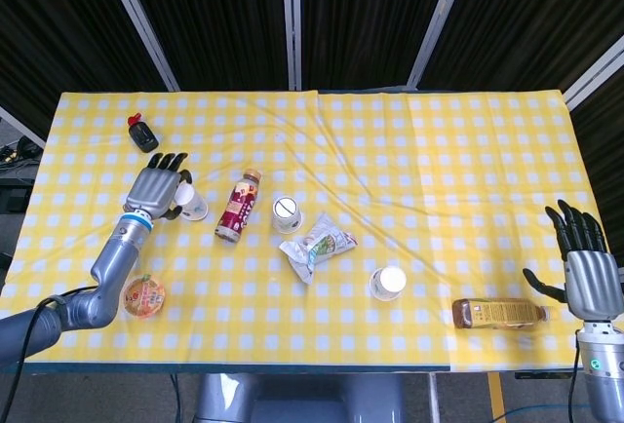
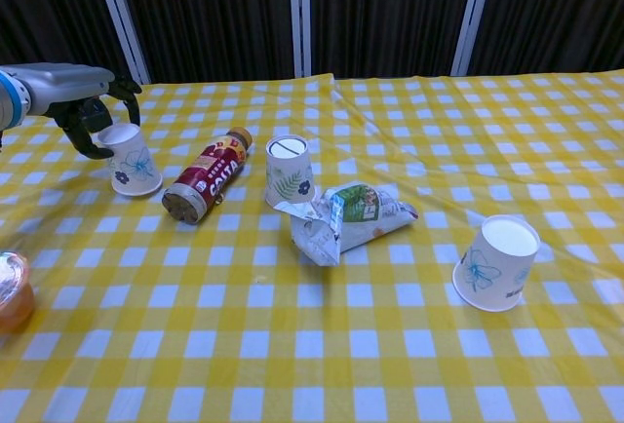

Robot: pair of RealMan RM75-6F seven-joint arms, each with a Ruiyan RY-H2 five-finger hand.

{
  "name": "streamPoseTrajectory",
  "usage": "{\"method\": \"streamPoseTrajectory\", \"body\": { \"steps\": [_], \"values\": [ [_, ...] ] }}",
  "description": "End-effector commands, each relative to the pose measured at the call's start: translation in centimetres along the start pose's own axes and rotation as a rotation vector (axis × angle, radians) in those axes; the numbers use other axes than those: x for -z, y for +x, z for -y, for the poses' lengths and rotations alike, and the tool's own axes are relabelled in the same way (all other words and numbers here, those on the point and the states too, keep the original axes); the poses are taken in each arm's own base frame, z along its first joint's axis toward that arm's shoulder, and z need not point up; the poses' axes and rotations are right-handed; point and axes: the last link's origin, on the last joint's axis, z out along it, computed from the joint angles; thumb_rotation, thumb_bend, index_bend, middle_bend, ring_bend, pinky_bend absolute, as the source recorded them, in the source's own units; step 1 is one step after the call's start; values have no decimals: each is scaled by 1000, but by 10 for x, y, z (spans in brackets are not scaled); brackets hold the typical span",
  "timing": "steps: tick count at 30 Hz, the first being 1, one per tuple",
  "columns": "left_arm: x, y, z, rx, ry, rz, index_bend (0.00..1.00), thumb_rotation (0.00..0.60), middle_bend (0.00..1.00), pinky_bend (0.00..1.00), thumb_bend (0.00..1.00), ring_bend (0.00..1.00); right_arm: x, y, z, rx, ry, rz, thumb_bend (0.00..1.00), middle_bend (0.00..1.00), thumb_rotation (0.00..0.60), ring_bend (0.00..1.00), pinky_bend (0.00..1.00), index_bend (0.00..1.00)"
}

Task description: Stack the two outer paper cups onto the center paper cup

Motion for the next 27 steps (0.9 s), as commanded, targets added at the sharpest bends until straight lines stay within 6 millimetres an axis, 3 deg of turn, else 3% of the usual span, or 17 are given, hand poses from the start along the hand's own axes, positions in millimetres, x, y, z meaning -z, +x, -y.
{"method": "streamPoseTrajectory", "body": {
  "steps": [1, 7, 12, 16, 21, 27],
  "values": [
    [4, 7, 1, 9, -11, -22, 397, 600, 0, 0, 413, 0, 0, 1, 0, -3, -1, -2, 82, 0, 600, 0, 0, 45],
    [16, 36, -6, 39, -60, -103, 404, 600, 0, 0, 413, 0, -1, 3, -1, -12, -7, -8, 82, 0, 600, 0, 0, 45],
    [36, 70, -39, 61, -178, -211, 395, 600, 0, 0, 411, 0, -1, 7, -2, -19, -11, -20, 82, 0, 600, 0, 0, 46],
    [44, 82, -58, 56, -234, -258, 389, 600, 0, 0, 411, 0, -1, 10, -4, -27, -17, -26, 82, 0, 600, 0, 0, 45],
    [45, 86, -91, 83, -299, -265, 384, 600, 0, 0, 411, 0, 0, 12, -4, -34, -18, -25, 82, 0, 600, 0, 0, 45],
    [34, 74, -120, 43, -321, -226, 388, 600, 0, 0, 411, 0, 0, 14, -5, -44, -21, -27, 82, 0, 600, 0, 0, 45]
  ]
}}
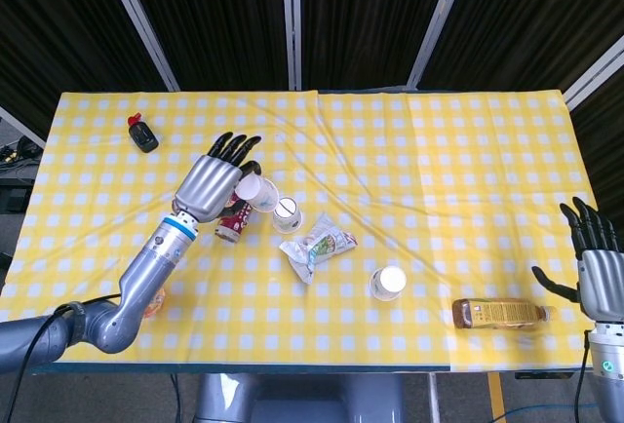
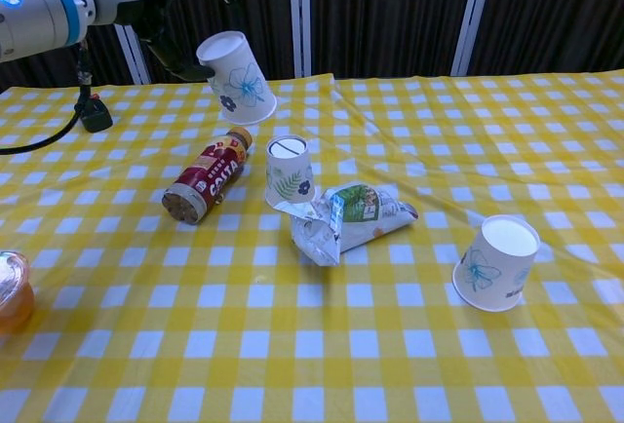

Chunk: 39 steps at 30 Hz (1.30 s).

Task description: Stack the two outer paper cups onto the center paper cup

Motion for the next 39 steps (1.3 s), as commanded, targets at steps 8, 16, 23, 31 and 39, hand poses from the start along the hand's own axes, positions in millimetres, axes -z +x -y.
{"method": "streamPoseTrajectory", "body": {
  "steps": [8, 16, 23, 31, 39],
  "values": [
    [-19, -26, -17, -16, 9, 70, 385, 600, 0, 0, 411, 0, 1, 3, -3, -10, -9, -4, 83, 0, 600, 0, 0, 45],
    [-28, -36, -24, 1, 2, 76, 389, 600, 0, 0, 411, 0, 0, 2, -3, -11, -8, 2, 82, 0, 600, 0, 0, 45],
    [-32, -37, -30, 13, -15, 64, 382, 600, 0, 0, 403, 0, 1, 1, -1, -11, -3, 7, 82, 0, 600, 0, 0, 45],
    [-33, -44, -29, -2, 1, 135, 13, 600, 0, 0, 91, 0, 1, 1, -2, -9, -8, 12, 82, 0, 600, 0, 0, 45],
    [-15, -37, -15, 14, 39, 74, 0, 600, 0, 0, 64, 0, 1, -3, -3, 9, -12, 25, 83, 0, 600, 0, 0, 45]
  ]
}}
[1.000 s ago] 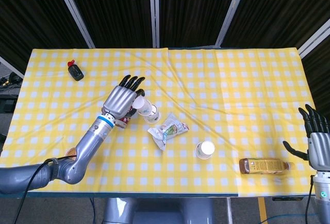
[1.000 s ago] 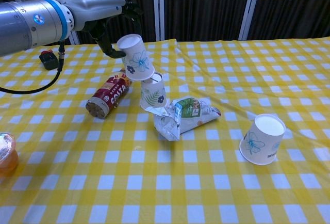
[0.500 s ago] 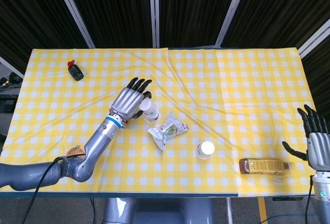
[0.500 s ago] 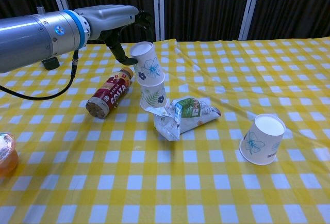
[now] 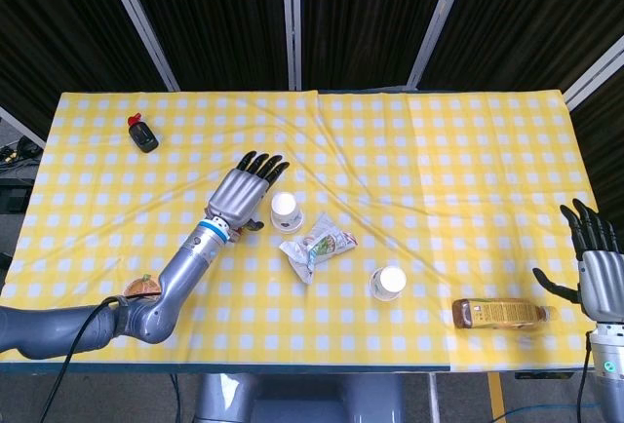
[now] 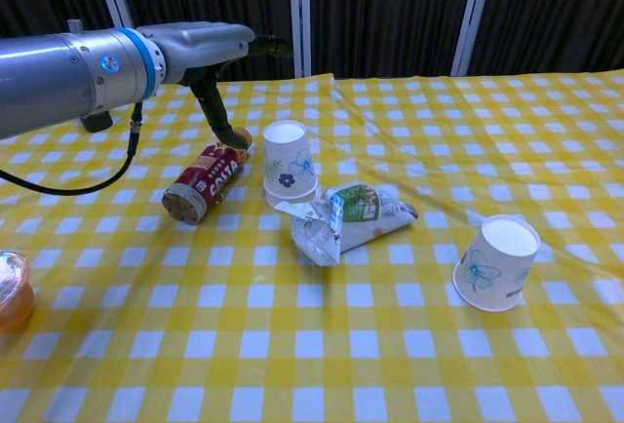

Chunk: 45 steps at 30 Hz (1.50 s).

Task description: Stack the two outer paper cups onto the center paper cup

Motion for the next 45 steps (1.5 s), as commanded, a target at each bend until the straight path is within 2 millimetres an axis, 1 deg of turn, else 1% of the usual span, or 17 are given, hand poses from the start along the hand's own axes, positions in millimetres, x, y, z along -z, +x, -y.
{"method": "streamPoseTrajectory", "body": {
  "steps": [1, 2, 3, 4, 7, 9, 10, 12, 13, 18, 22, 26, 28, 31, 36, 40, 45],
  "values": [
    [20, 4, 15, 32, 24, -61, 0, 600, 0, 0, 63, 0, 0, -2, 0, 7, -2, 6, 83, 0, 600, 0, 0, 45],
    [40, 3, 33, 40, 67, -100, 0, 600, 0, 0, 63, 0, 0, -5, -1, 17, -3, 15, 83, 0, 600, 0, 0, 45],
    [54, 1, 39, 40, 69, -124, 0, 600, 0, 0, 63, 0, 0, -6, -1, 23, -3, 17, 82, 0, 600, 0, 0, 46],
    [62, -1, 44, 40, 76, -137, 0, 600, 0, 0, 63, 0, 0, -7, -1, 27, -4, 17, 82, 0, 600, 0, 0, 48],
    [94, -7, 65, 43, 108, -170, 0, 600, 0, 0, 63, 0, -2, -10, 0, 51, -8, 19, 82, 0, 600, 0, 0, 73],
    [108, -9, 73, 52, 125, -177, 0, 600, 0, 0, 63, 0, -4, -12, 0, 53, -12, 20, 82, 0, 600, 0, 0, 97],
    [122, -11, 81, 60, 142, -184, 0, 600, 0, 0, 63, 0, -5, -13, 2, 46, -15, 21, 82, 0, 600, 0, 0, 114],
    [141, -13, 91, 68, 165, -198, 0, 600, 0, 0, 63, 0, -8, -15, 6, 32, -15, 24, 82, 0, 600, 0, 0, 147],
    [153, -15, 98, 67, 178, -206, 0, 600, 0, 0, 63, 0, -11, -16, 9, 25, -11, 27, 82, 0, 600, 0, 0, 157],
    [184, -23, 115, 58, 217, -224, 0, 600, 0, 0, 63, 0, -17, -20, 27, 11, 34, 61, 84, 0, 600, 0, 0, 242],
    [210, -32, 127, 65, 242, -243, 0, 600, 0, 0, 63, 0, -20, -28, 58, -2, 125, 187, 84, 0, 600, 0, 0, 258],
    [222, -33, 137, 72, 255, -261, 0, 600, 0, 0, 63, 0, -16, -36, 95, -33, 237, 336, 84, 0, 600, 0, 0, 258],
    [223, -32, 141, 88, 264, -262, 0, 600, 0, 0, 63, 0, -14, -41, 107, -23, 274, 374, 84, 0, 600, 0, 0, 258],
    [225, -31, 145, 102, 267, -259, 0, 600, 0, 0, 63, 0, -10, -56, 131, -7, 328, 432, 85, 0, 600, 0, 0, 258],
    [226, -28, 148, 113, 269, -271, 0, 600, 0, 0, 63, 0, -10, -74, 158, -12, 365, 463, 95, 0, 600, 0, 0, 262],
    [227, -27, 150, 118, 273, -271, 0, 600, 0, 0, 63, 0, -13, -80, 167, -13, 364, 472, 126, 0, 600, 0, 0, 279],
    [225, -29, 150, 121, 274, -261, 0, 600, 0, 0, 62, 0, -16, -88, 169, -9, 353, 493, 131, 0, 600, 0, 0, 288]
  ]
}}
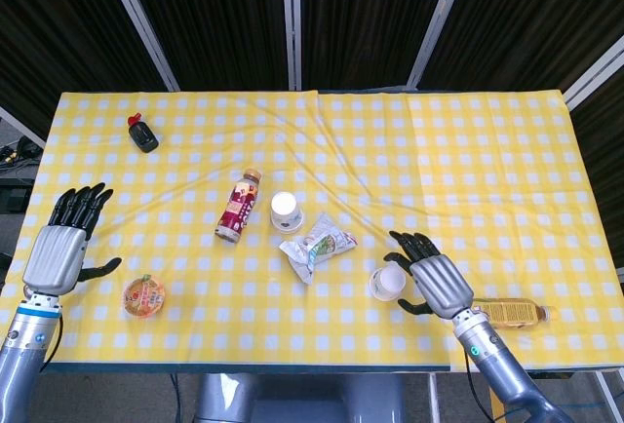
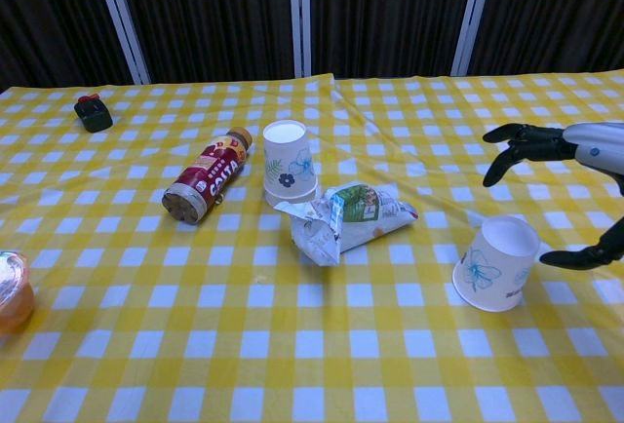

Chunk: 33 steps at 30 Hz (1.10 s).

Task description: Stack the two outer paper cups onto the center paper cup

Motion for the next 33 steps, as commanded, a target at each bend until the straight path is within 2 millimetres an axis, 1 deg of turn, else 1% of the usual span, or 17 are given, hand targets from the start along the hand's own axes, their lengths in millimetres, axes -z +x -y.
{"method": "streamPoseTrajectory", "body": {
  "steps": [1, 7, 11, 15, 25, 29, 33],
  "values": [
    [-1, 0, 0, 0, 0, 2, 0, 600, 0, 0, 62, 0, -5, -3, 1, -7, -4, 14, 130, 0, 600, 0, 0, 288],
    [-1, -2, -1, -2, -3, 5, 0, 600, 0, 0, 62, 0, -13, -6, 3, -14, -6, 28, 130, 0, 600, 0, 0, 285],
    [-1, -1, 0, 0, 1, 2, 0, 600, 0, 0, 61, 0, -16, -8, 2, -12, -15, 37, 134, 0, 600, 0, 0, 300],
    [-1, 0, 0, 2, 1, -1, 0, 600, 0, 0, 61, 0, -18, -8, 0, -9, -24, 44, 149, 0, 600, 0, 0, 308],
    [-1, 1, 1, 8, 3, -4, 0, 600, 0, 0, 60, 0, -21, -16, -4, 2, -40, 80, 150, 0, 600, 0, 0, 322],
    [-1, 2, 2, 15, 6, -7, 0, 600, 0, 0, 60, 0, -22, -18, -4, -1, -44, 82, 168, 0, 600, 0, 0, 354],
    [-1, 2, 2, 19, 6, -5, 0, 600, 0, 0, 60, 0, -24, -19, -5, -7, -52, 70, 199, 15, 600, 0, 0, 424]
  ]
}}
